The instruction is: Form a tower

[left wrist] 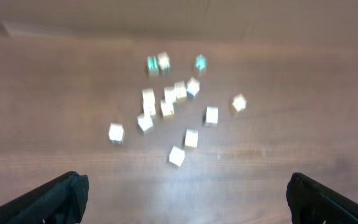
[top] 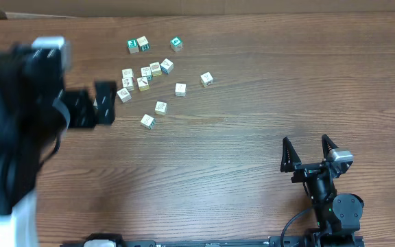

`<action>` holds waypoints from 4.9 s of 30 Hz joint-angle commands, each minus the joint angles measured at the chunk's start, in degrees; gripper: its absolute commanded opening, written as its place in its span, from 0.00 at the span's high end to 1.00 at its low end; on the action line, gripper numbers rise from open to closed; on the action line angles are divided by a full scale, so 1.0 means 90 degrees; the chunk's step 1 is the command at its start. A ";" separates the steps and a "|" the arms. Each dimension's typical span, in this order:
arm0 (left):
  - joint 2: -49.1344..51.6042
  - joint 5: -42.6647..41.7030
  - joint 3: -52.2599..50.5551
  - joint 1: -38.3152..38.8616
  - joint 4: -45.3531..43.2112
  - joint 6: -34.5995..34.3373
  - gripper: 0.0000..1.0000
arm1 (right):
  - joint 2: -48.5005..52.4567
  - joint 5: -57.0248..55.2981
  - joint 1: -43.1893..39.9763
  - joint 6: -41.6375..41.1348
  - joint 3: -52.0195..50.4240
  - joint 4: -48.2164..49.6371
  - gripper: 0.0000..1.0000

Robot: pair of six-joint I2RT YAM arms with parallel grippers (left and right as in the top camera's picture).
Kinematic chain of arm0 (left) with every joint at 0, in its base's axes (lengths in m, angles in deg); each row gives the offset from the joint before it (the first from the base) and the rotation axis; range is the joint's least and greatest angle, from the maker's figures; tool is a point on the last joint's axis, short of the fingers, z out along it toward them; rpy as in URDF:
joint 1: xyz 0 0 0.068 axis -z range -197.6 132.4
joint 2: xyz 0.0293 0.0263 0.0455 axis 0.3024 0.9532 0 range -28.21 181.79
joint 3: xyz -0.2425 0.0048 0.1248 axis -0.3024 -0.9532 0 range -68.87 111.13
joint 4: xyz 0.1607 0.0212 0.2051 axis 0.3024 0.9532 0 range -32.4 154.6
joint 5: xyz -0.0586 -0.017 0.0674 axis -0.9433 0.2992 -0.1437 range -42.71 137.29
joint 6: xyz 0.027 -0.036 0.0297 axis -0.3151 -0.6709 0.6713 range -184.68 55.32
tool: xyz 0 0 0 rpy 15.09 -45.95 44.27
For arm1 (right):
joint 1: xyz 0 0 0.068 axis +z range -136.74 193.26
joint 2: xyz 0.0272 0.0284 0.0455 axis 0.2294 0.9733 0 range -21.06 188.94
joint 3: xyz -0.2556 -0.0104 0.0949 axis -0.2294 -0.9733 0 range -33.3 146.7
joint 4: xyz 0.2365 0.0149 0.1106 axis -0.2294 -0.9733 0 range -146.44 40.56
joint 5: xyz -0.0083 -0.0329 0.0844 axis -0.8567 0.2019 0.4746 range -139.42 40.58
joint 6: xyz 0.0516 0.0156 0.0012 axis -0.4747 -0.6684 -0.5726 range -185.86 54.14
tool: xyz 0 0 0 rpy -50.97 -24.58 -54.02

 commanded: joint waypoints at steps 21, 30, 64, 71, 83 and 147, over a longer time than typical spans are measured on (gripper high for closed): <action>0.3844 -0.0245 -0.0709 0.0391 0.0789 0.0172 0.59 | -0.0063 0.0029 -0.0019 -0.0017 -0.0063 0.0034 0.00; 0.3927 0.0199 -0.2266 0.0731 -0.0767 0.0146 0.55 | -0.0063 0.0029 -0.0019 -0.0017 -0.0063 0.0034 0.00; 0.3934 0.0471 -0.4384 0.0736 -0.3869 0.0260 0.64 | -0.0063 0.0029 -0.0019 -0.0017 -0.0063 0.0034 0.00; 0.3934 0.0289 -0.4384 0.0736 -0.3891 0.0260 0.50 | -0.0063 0.0029 -0.0019 -0.0017 -0.0063 0.0034 0.00; 0.3934 0.0296 -0.4384 0.0743 -0.3769 -0.0236 0.73 | -0.0063 0.0029 -0.0019 -0.0017 -0.0063 0.0034 0.00; 0.3402 0.1469 -0.4996 0.3419 -0.3798 -0.3995 0.70 | -0.0063 0.0029 -0.0019 -0.0017 -0.0063 0.0034 0.00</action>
